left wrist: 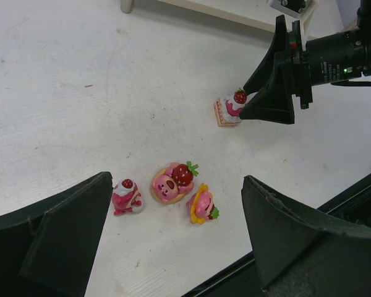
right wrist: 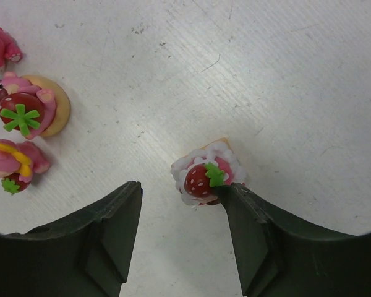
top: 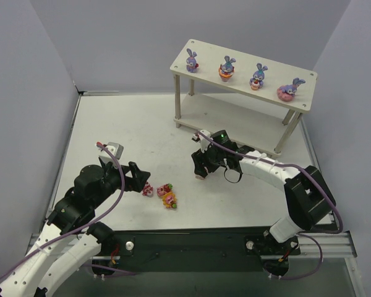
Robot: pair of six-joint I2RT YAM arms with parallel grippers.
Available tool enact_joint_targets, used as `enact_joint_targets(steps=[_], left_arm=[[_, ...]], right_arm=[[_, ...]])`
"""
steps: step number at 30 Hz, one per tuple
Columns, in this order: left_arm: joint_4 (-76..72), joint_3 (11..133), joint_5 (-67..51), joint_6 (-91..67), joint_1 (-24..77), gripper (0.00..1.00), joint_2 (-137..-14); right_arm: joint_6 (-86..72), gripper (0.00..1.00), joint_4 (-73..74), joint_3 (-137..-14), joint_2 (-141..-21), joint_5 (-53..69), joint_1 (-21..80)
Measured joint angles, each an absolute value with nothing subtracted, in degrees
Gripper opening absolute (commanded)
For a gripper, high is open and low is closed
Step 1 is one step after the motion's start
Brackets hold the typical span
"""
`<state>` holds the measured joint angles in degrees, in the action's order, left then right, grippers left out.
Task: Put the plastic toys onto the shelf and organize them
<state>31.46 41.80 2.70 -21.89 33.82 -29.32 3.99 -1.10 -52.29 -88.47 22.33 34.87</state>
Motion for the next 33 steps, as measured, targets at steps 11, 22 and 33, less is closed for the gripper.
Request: enact_joint_targets(steps=[11, 22, 33], left_arm=[[31.46, 41.80, 2.68, -21.89, 33.82, 0.95, -29.34], [31.44, 41.80, 2.68, -21.89, 33.82, 0.95, -30.02], [31.44, 41.80, 2.68, -21.91, 33.82, 0.95, -30.02]], right_arm=[[8.08, 0.54, -0.86, -53.91, -92.42, 20.97, 34.11], [9.41, 0.03, -0.62, -55.42, -93.49, 21.89, 33.80], [-7.42, 0.00, -3.53, -54.41, -92.88, 10.28, 33.95]])
